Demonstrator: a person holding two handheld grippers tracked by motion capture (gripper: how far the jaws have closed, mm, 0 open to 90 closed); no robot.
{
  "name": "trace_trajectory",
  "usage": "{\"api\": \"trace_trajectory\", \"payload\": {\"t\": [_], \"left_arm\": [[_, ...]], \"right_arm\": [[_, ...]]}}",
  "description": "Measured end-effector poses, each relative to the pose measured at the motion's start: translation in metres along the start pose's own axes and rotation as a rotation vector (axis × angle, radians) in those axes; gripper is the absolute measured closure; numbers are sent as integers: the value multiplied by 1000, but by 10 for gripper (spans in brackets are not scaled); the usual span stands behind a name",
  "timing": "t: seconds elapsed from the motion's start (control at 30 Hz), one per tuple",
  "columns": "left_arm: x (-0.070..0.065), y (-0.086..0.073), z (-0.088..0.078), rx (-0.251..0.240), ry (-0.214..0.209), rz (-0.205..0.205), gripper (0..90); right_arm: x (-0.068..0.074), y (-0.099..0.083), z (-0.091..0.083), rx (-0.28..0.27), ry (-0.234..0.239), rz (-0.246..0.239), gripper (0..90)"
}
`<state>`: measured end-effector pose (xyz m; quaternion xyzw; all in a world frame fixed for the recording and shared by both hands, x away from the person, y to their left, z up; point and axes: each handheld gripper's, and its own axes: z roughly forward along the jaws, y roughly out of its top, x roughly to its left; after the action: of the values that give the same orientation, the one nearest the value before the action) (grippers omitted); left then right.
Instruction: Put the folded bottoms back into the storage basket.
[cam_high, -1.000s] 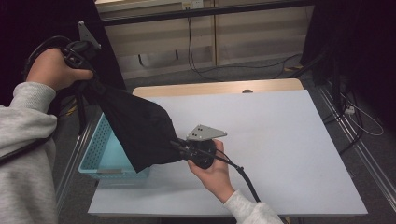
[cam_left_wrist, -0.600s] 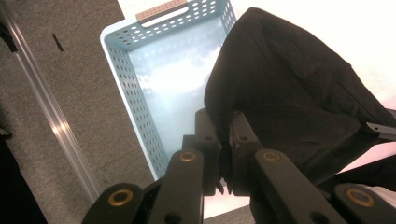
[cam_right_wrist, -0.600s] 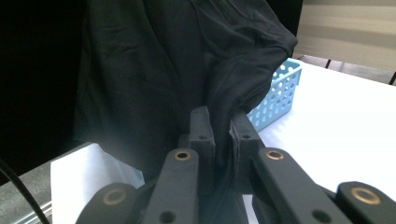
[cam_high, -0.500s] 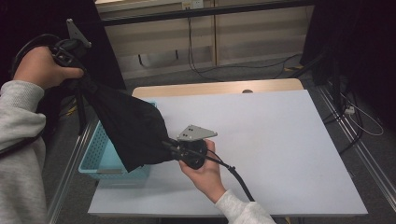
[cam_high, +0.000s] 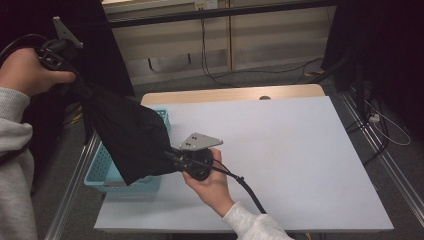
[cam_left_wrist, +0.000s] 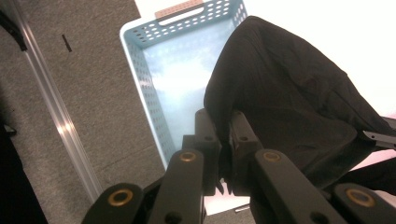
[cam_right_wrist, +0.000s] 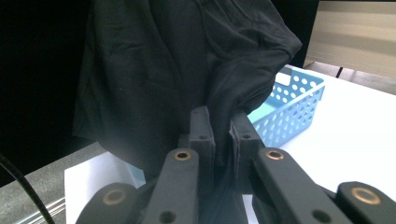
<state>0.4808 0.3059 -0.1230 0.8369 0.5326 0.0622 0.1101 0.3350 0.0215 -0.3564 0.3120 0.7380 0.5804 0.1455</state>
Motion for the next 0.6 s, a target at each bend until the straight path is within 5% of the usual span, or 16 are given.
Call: {"api": "trace_trajectory", "payload": {"t": [0.6], "left_arm": [[35, 3, 37, -3, 0, -50, 854]], "right_arm": [[1, -9, 33, 37, 6, 2, 820]]}}
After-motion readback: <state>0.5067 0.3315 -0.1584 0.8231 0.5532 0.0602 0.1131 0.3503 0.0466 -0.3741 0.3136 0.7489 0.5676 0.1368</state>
